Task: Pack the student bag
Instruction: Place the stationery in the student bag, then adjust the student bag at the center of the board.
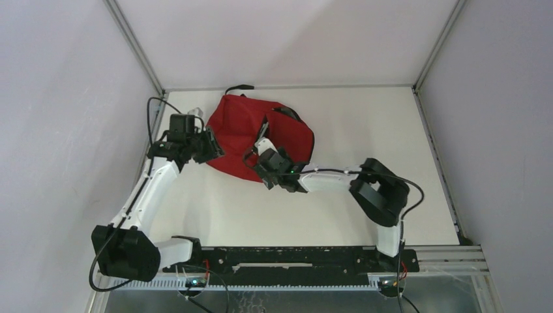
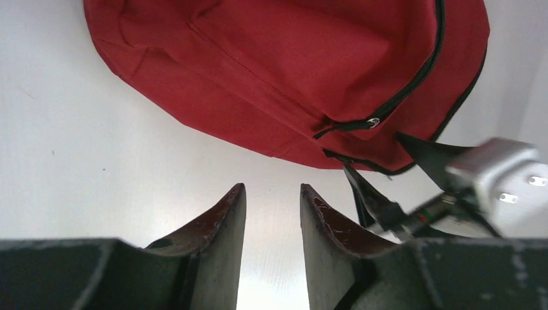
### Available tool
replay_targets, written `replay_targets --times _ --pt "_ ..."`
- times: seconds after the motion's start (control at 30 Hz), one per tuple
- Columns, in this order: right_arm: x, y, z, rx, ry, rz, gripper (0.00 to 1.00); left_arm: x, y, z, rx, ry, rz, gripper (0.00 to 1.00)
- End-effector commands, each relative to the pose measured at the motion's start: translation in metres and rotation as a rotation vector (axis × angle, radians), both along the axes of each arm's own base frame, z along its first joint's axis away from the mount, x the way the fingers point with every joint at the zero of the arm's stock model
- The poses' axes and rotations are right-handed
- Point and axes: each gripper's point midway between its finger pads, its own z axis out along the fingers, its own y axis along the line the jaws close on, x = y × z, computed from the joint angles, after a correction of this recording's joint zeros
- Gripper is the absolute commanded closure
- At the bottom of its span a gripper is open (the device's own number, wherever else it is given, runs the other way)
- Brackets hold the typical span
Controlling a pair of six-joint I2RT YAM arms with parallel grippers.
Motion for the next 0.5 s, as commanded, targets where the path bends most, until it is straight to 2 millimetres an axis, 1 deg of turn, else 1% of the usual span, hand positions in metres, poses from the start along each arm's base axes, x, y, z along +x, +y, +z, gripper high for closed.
replay_targets --times 0.0,0.03,0.07,0.13,0.17,0.2,0.27,0.33,0.4,0.47 --pt "0.041 0.004 0.003 -0.091 -0.212 0.007 0.24 0.006 0.001 0.04 -0.039 -0.088 -0.033 0.59" --pt "0.045 0.003 0.005 -0.078 -0.225 -0.003 0.3 0.005 -0.002 0.043 -0.046 -0.095 -0.054 0.59" --pt "0.045 0.001 0.009 -0.067 -0.239 -0.008 0.4 0.003 -0.005 0.045 -0.051 -0.106 -0.093 0.59" --pt "0.038 -0.003 0.019 -0.028 -0.258 0.007 0.72 -0.001 -0.017 0.051 -0.078 -0.125 -0.187 0.61" --pt "0.033 -0.004 0.023 -0.007 -0.256 0.02 0.9 -0.003 -0.021 0.054 -0.083 -0.141 -0.216 0.6" --pt "0.027 -0.007 0.028 0.014 -0.246 0.032 1.0 -0.004 -0.023 0.056 -0.081 -0.155 -0.234 0.59" --pt "0.014 -0.015 0.033 0.033 -0.219 0.044 1.0 -0.006 -0.031 0.063 -0.079 -0.191 -0.268 0.55" --pt "0.001 -0.028 0.038 0.029 -0.209 0.044 1.0 -0.01 -0.043 0.07 -0.076 -0.229 -0.322 0.53" --pt "-0.009 -0.049 0.045 0.021 -0.217 0.022 1.0 -0.016 -0.058 0.073 -0.059 -0.256 -0.387 0.51" --pt "-0.018 -0.07 0.043 -0.011 -0.195 -0.002 1.0 -0.022 -0.071 0.071 -0.029 -0.267 -0.446 0.51"
